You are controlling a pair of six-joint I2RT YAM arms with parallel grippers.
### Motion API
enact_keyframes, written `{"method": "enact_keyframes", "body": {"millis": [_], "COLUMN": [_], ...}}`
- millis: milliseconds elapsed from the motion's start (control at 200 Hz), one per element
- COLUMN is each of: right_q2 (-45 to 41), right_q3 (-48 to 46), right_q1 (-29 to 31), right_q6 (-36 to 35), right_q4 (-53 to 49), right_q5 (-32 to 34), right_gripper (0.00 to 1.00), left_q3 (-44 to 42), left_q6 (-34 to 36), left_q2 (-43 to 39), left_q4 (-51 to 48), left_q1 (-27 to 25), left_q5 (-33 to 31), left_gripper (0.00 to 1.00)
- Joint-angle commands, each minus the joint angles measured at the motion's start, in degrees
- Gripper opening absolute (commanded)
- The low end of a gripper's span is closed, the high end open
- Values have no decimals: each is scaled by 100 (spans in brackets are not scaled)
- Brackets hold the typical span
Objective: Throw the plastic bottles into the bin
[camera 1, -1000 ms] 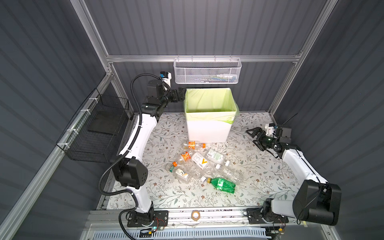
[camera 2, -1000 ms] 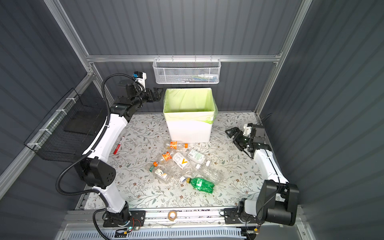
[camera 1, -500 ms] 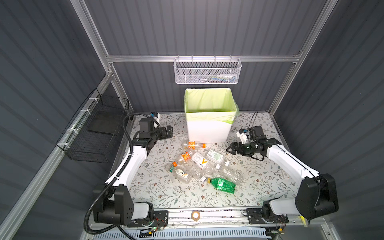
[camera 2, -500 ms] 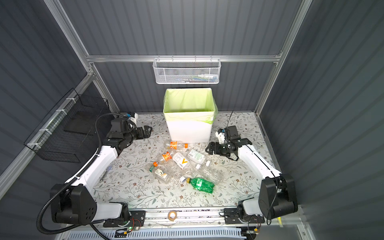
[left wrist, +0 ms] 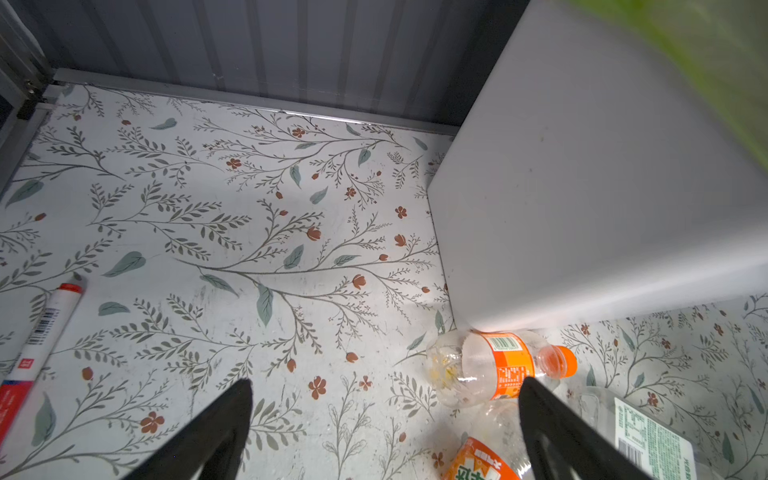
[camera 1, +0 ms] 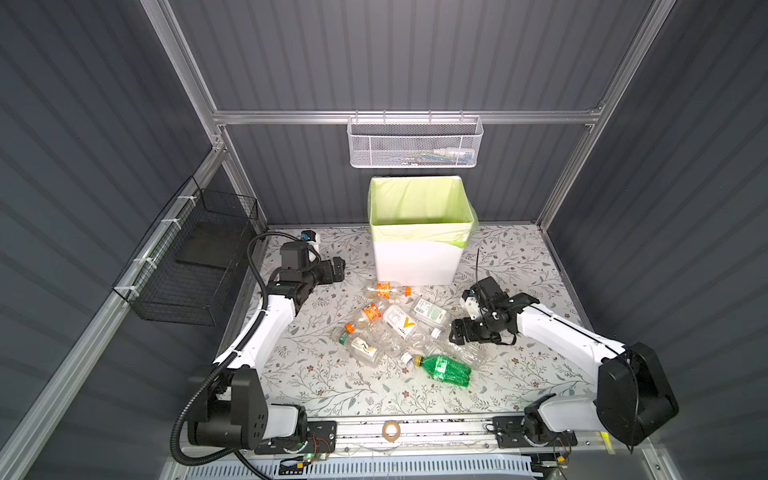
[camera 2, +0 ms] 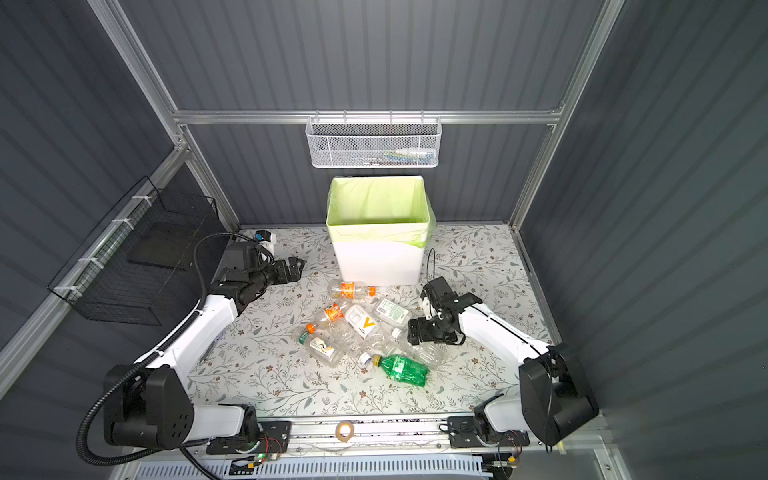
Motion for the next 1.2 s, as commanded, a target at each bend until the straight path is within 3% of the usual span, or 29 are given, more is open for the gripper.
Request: {"method": "enact_keyframes", "body": {"millis": [0, 450, 936, 1196], "right_q2": [-116, 387, 249, -541], "right_q3": [-85, -121, -415, -301], "right_q1": [149, 627, 716, 606], "right_q6": [196, 121, 119, 346], "right_q4": [-124, 41, 253, -179], "right_q5": [381, 701, 549, 736], "right_gripper": [93, 92, 70, 61], "left_q3": [-65, -152, -152, -131], "left_q6": [127, 94, 64, 33], "left_q2": [36, 9, 19, 5], "left_q4": [139, 178, 124, 78], "left_q1": [41, 56, 59, 59], "left_q5": [167, 216, 271, 287], "left_gripper": [100, 100, 100, 100]}}
